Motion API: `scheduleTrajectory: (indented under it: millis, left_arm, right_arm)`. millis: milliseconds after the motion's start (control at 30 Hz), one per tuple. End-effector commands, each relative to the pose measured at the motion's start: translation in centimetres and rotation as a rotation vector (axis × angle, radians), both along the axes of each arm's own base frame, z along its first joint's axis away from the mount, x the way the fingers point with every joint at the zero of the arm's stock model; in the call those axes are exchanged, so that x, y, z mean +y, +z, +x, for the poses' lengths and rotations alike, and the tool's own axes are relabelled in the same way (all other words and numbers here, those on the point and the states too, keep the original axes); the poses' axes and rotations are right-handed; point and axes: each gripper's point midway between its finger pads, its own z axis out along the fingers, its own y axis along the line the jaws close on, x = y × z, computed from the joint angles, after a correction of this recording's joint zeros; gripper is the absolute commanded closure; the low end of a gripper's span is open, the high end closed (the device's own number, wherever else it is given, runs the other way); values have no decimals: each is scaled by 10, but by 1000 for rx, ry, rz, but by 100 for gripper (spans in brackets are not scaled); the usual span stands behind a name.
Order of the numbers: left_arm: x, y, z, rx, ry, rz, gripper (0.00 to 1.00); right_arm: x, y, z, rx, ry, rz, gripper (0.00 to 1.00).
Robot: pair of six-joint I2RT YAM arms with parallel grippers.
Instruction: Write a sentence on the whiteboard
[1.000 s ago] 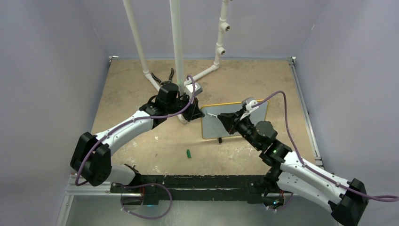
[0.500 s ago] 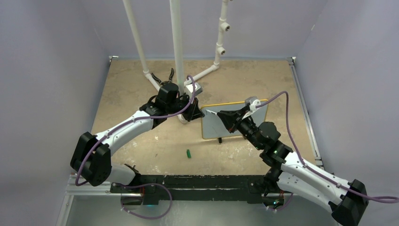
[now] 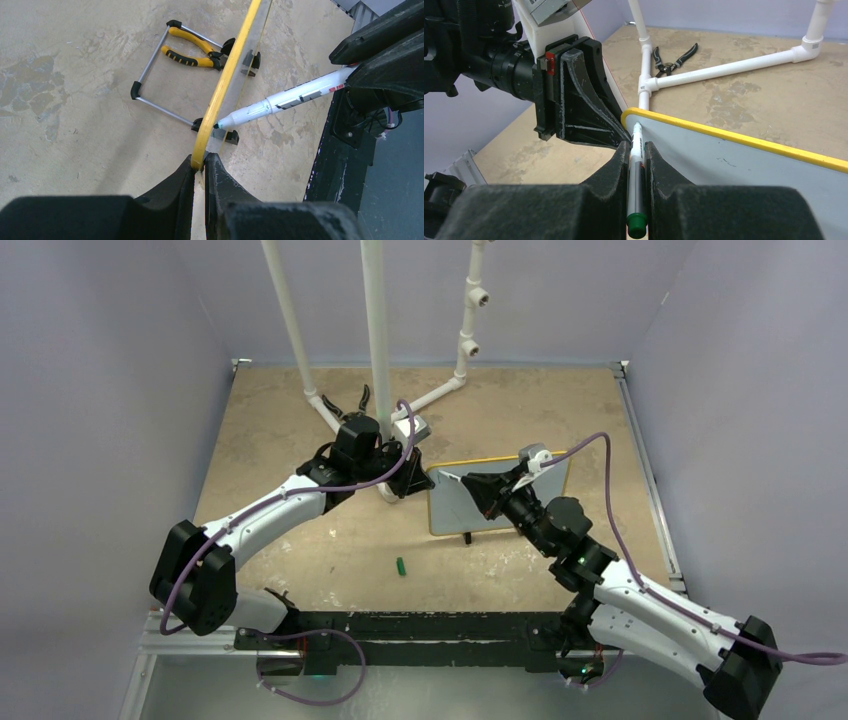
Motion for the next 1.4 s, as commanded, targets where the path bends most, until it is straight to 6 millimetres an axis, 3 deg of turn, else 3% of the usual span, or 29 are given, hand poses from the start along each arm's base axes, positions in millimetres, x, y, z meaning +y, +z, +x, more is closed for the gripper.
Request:
scheduleTrajectory:
  millis: [0,667,1033,1367]
  left_arm:
    - [4,2,11,-43,23,-4,100]
    - [5,4,11,-50,25,-5,100]
    - [6,4,11,-52,29,-3,100]
    - [5,4,11,-50,28,-4,100]
  right_arm:
    - [-3,10,3,-33,-28,26,100]
    - [-30,-8,8,46,-159,-5,100]
    - [-23,-29,5,94,-127,-49,100]
    - [-15,-33,5,98,-98,-53,100]
